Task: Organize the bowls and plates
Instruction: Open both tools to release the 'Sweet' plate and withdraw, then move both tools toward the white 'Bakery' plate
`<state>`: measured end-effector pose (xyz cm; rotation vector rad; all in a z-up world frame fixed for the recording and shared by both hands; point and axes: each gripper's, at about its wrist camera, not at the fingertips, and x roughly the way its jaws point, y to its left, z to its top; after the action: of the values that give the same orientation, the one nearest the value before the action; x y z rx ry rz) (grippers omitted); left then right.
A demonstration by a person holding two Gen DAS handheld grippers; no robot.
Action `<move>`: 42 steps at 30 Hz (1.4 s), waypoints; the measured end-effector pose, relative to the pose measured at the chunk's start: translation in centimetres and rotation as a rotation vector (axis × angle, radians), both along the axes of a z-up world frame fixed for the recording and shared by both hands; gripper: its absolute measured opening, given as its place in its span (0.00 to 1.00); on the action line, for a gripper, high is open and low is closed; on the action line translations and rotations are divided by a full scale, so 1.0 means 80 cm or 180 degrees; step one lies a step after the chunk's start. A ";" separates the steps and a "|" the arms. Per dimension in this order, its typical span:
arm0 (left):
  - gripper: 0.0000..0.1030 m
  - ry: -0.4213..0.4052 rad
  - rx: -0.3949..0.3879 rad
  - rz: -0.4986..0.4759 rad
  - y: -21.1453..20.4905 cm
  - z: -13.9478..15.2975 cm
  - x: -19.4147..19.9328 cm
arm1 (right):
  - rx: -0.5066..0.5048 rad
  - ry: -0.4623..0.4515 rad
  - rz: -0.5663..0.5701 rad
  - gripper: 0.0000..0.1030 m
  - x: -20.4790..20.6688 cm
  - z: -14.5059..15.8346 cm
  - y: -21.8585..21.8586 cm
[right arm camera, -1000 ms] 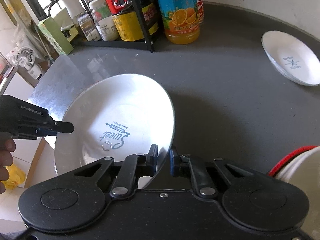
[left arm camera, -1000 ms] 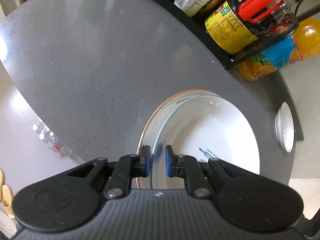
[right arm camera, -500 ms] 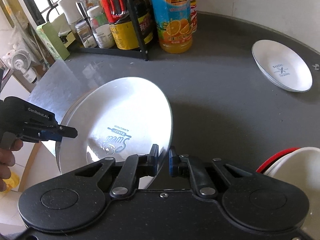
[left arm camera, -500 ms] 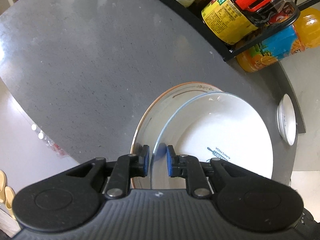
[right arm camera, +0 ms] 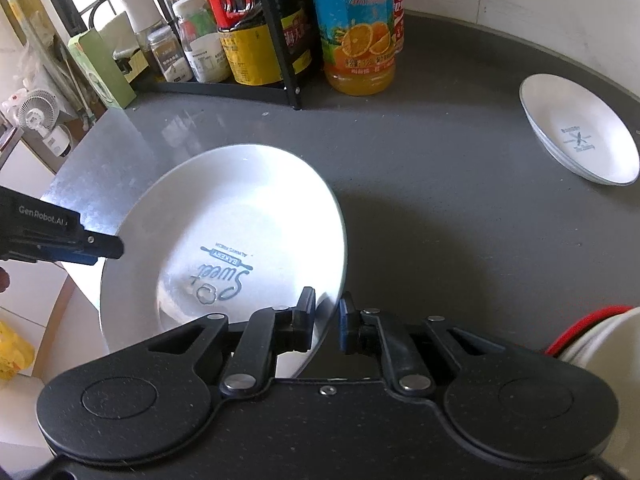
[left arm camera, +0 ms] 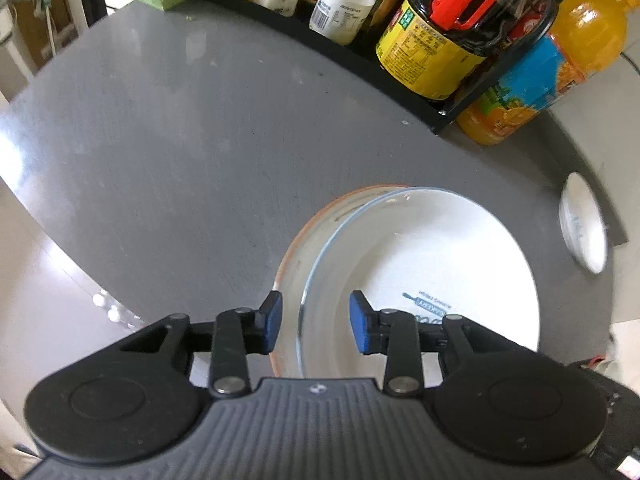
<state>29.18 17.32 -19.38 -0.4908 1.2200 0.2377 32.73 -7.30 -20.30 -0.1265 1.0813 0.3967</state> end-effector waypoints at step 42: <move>0.69 -0.0625 0.0602 -0.0729 -0.111 0.082 0.081 | 0.0686 -0.0620 -0.0803 0.85 0.026 0.120 -0.126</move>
<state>35.64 8.41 -12.83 -0.2024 1.0397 0.1050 34.84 -17.38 -10.73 0.1589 0.8439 0.2648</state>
